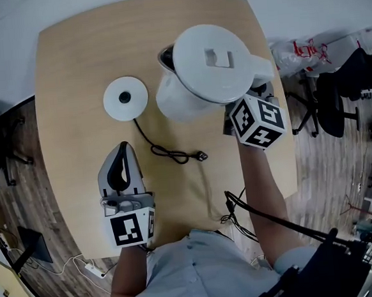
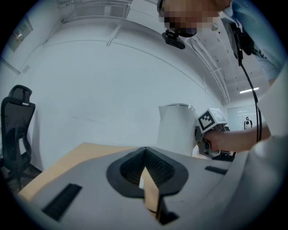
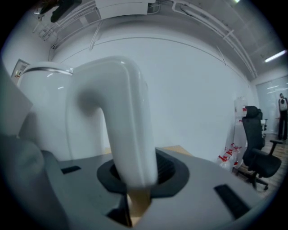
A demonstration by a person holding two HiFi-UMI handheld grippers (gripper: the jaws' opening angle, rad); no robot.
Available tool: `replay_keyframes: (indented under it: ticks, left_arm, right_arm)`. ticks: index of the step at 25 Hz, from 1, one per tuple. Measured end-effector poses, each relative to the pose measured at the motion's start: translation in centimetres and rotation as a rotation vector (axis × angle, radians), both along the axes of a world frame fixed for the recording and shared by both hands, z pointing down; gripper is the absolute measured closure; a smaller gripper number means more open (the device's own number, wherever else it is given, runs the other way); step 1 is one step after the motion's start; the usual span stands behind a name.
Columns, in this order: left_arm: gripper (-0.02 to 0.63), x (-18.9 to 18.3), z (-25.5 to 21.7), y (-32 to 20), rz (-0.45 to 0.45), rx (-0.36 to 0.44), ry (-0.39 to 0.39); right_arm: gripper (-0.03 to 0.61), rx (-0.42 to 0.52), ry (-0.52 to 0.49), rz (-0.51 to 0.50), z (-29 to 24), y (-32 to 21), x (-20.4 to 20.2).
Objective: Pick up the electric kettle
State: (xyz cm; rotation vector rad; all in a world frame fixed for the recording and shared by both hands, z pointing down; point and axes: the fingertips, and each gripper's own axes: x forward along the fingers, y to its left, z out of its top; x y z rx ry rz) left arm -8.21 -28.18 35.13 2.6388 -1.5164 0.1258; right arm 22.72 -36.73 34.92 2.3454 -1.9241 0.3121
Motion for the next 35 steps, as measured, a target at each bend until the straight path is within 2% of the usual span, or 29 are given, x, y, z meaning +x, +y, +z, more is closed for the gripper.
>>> replay_keyframes:
  ticks: [11,18,25,29,33,35]
  left_arm:
    - [0.614,0.8,0.5,0.1,0.037,-0.034,-0.026]
    - [0.614,0.7,0.6,0.2,0.038,-0.038,-0.041]
    - [0.614,0.5,0.7,0.3,0.026,-0.036,-0.045]
    - [0.614,0.9,0.8,0.7,0.028,-0.038,-0.043]
    - [0.614,1.3,0.6,1.3,0.036,-0.033,-0.042]
    - [0.614,1.2,0.3,1.4,0.039,-0.025,-0.044]
  right_arm:
    - [0.512,-0.042,-0.034,0.03,6.3,2.2,0.5]
    - [0.508,-0.043,-0.005,0.035,7.7,3.2,0.2]
    - [0.502,0.035,0.01,0.042,7.7,3.5,-0.1]
    - [0.497,0.047,-0.015,0.027,8.0,3.2,-0.2]
    - [0.418,-0.022,-0.046,0.031,9.3,3.9,-0.2]
    - [0.411,-0.058,-0.044,0.021,10.3,4.7,-0.9]
